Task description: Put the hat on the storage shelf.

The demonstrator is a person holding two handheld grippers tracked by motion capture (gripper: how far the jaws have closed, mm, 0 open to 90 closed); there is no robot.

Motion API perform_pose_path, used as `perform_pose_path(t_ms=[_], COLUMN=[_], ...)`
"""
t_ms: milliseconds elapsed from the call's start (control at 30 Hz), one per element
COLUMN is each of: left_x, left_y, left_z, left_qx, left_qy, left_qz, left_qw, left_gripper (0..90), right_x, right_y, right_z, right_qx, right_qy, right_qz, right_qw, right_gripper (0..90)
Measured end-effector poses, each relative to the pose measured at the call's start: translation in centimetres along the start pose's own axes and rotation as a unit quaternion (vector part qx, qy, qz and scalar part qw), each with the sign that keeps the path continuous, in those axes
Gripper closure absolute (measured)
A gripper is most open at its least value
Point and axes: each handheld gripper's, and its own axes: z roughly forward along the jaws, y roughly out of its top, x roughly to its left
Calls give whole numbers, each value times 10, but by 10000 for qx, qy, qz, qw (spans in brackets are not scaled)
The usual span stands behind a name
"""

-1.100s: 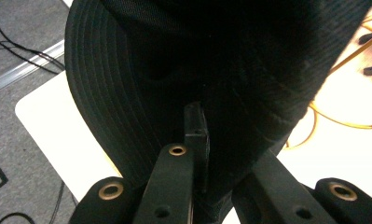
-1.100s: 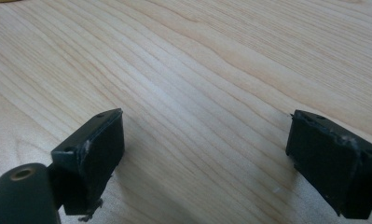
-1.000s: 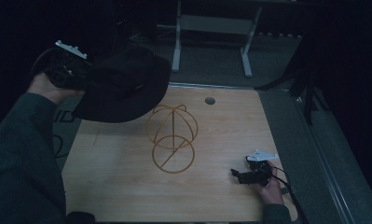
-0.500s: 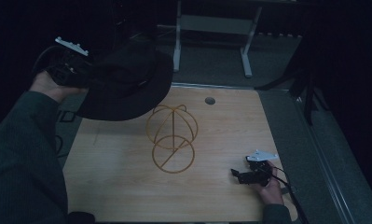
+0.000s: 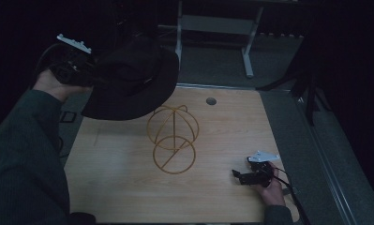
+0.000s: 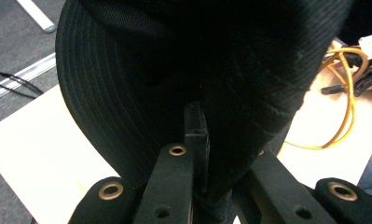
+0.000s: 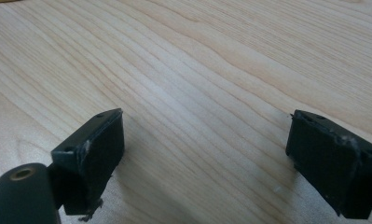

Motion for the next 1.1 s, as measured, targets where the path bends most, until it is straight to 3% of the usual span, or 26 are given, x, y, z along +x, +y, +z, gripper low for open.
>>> perform_pose_path(t_ms=[633,1100], left_x=[-19,-39], left_y=[13,15], left_z=[5,7], left_qx=[102,199], left_qy=[-312,-519], left_qz=[409,734], left_qw=[9986,9958], left_gripper=[883,882], right_x=[0,0], right_y=[0,0], right_z=[0,0], right_qx=[-2,-3], right_qy=[2,0], right_qz=[0,-6], right_qw=[10000,10000], right_gripper=[112,112])
